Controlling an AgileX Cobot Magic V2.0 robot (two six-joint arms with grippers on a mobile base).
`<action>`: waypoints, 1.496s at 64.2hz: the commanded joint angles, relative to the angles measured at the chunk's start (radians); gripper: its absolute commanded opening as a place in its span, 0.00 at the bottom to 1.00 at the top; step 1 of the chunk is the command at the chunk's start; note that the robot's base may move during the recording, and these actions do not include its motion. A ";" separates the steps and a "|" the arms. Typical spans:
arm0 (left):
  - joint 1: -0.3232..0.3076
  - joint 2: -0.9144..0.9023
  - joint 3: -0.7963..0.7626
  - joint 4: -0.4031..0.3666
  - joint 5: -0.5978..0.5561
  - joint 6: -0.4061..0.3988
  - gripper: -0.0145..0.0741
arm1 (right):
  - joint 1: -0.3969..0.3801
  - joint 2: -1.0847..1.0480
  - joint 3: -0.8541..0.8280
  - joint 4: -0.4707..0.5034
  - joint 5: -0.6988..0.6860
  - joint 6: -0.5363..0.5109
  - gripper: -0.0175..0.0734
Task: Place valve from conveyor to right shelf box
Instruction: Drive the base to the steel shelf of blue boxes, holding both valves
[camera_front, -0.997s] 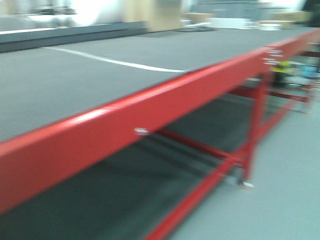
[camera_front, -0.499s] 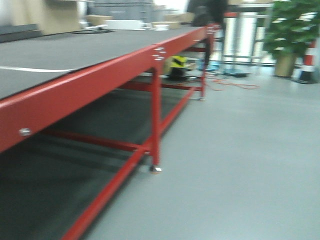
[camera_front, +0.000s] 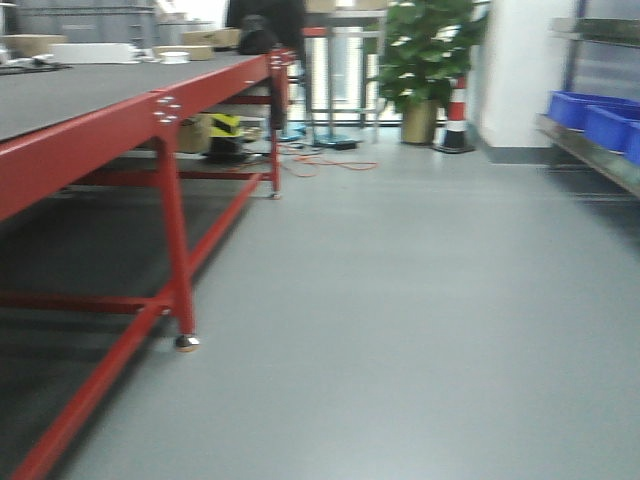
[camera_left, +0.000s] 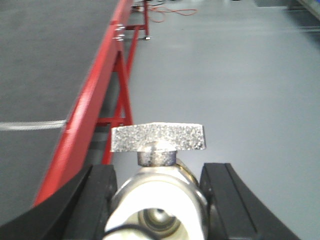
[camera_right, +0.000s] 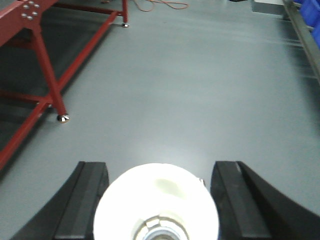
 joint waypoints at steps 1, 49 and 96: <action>-0.004 -0.009 -0.006 -0.008 -0.059 -0.003 0.04 | -0.001 -0.010 -0.018 0.001 -0.072 -0.005 0.02; -0.004 -0.009 -0.006 -0.008 -0.059 -0.003 0.04 | -0.001 -0.010 -0.018 0.001 -0.072 -0.005 0.02; -0.004 -0.009 -0.006 -0.008 -0.059 -0.003 0.04 | -0.001 -0.010 -0.018 0.001 -0.072 -0.005 0.02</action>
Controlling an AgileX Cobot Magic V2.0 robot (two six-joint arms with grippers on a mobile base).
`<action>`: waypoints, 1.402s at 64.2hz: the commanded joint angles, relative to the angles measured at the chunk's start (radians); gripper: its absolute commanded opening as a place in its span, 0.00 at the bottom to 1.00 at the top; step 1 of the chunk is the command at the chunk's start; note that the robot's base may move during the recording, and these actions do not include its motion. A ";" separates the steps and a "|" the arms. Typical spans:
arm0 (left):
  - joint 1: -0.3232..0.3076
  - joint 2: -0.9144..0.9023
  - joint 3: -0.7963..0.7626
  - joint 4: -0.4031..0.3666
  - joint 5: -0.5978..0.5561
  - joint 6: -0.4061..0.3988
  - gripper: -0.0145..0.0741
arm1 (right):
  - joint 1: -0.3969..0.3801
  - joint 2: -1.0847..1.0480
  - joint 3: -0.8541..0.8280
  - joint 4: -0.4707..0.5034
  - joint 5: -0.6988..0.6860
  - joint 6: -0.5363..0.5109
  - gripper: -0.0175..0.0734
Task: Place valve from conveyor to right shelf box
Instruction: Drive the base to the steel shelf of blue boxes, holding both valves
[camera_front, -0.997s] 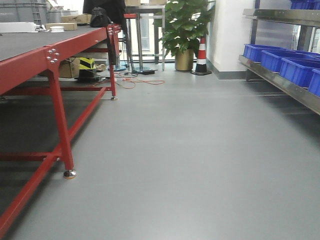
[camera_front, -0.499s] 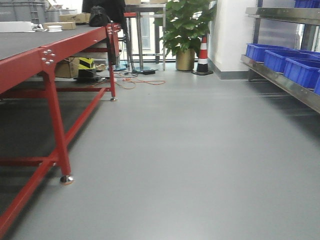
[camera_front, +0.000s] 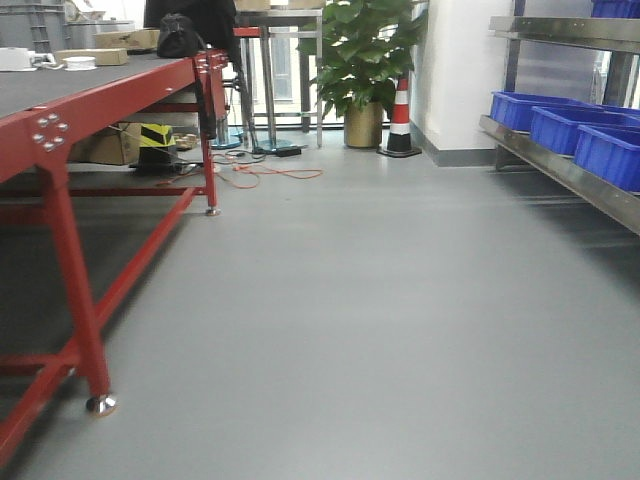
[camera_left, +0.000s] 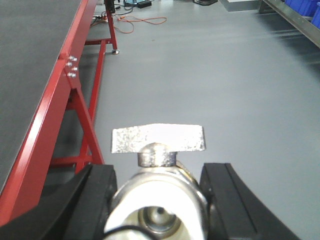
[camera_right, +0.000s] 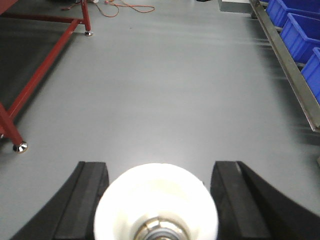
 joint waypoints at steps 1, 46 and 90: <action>-0.004 -0.009 -0.006 -0.008 -0.059 -0.003 0.04 | -0.001 -0.010 -0.018 0.001 -0.072 -0.005 0.02; -0.004 -0.007 -0.006 -0.005 -0.059 -0.003 0.04 | -0.001 -0.010 -0.018 0.001 -0.072 -0.005 0.02; -0.004 -0.007 -0.006 -0.005 -0.059 -0.003 0.04 | -0.001 -0.010 -0.018 0.001 -0.072 -0.005 0.02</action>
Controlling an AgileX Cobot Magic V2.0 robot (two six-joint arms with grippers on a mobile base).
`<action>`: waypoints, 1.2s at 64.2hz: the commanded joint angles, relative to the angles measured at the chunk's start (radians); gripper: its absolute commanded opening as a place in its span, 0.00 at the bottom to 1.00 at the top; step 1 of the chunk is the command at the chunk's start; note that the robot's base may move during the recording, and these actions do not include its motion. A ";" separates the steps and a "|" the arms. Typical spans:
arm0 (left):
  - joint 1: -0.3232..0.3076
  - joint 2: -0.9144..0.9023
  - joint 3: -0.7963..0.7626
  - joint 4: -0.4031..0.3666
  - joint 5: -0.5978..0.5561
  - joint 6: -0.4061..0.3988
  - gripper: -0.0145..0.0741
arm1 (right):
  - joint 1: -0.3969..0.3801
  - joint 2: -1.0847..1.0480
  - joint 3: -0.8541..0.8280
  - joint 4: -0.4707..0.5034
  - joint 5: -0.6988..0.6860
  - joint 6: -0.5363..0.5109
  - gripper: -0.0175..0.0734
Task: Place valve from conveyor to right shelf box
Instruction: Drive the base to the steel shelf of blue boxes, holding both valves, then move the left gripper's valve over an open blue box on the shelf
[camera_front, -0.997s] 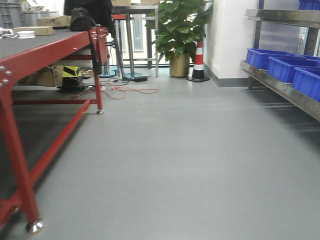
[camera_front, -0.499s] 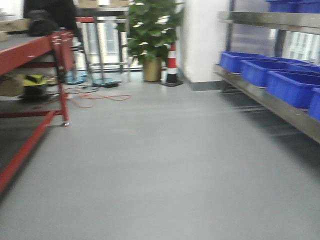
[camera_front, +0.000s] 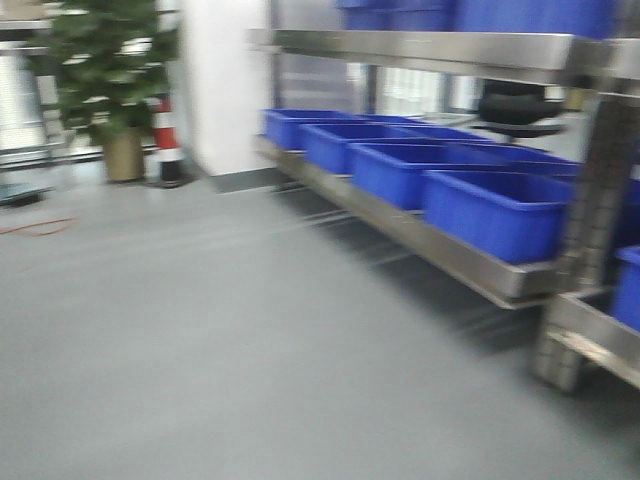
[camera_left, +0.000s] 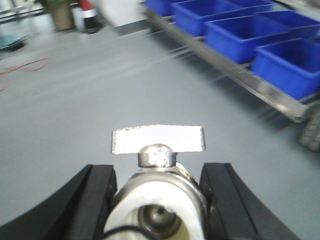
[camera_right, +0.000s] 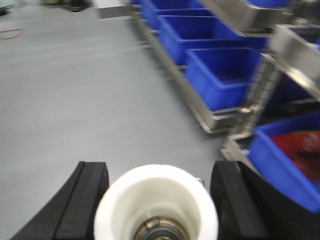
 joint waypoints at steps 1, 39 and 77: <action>-0.004 -0.007 -0.006 -0.010 -0.059 -0.003 0.04 | -0.001 -0.010 -0.018 -0.002 -0.072 -0.005 0.02; -0.004 -0.007 -0.006 -0.010 -0.059 -0.003 0.04 | -0.001 -0.010 -0.018 -0.002 -0.072 -0.005 0.02; -0.004 -0.007 -0.006 -0.010 -0.059 -0.003 0.04 | -0.001 -0.010 -0.018 -0.002 -0.072 -0.005 0.02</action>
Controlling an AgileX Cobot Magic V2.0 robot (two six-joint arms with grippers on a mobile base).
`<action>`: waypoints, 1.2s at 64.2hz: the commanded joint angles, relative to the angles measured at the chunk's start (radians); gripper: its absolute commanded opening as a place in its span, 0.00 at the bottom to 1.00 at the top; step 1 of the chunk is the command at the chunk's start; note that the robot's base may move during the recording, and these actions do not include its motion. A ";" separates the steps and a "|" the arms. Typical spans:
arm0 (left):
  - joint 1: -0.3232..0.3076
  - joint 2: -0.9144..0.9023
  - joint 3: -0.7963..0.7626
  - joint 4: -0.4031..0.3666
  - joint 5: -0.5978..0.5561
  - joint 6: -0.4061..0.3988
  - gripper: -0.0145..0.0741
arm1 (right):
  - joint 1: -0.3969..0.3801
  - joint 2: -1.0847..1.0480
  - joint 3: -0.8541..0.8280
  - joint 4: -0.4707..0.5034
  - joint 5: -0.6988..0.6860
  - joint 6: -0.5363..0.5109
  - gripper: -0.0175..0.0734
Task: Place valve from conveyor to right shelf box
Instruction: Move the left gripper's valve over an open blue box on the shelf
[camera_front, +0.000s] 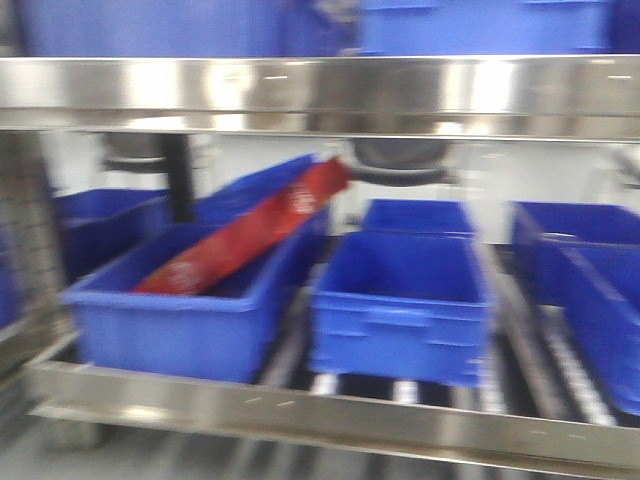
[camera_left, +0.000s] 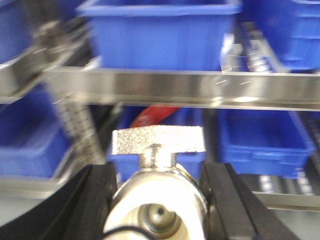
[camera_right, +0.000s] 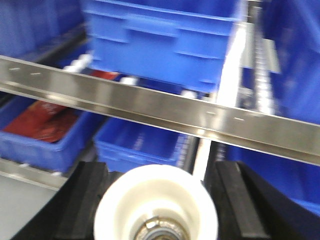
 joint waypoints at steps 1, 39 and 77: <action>-0.004 -0.007 -0.006 -0.010 -0.059 -0.003 0.04 | -0.001 -0.010 -0.018 -0.002 -0.072 -0.005 0.02; -0.004 -0.007 -0.006 -0.006 -0.059 -0.003 0.04 | -0.001 -0.010 -0.018 -0.002 -0.072 -0.005 0.02; -0.004 -0.007 -0.006 -0.006 -0.059 -0.003 0.04 | -0.001 -0.010 -0.018 -0.002 -0.072 -0.005 0.02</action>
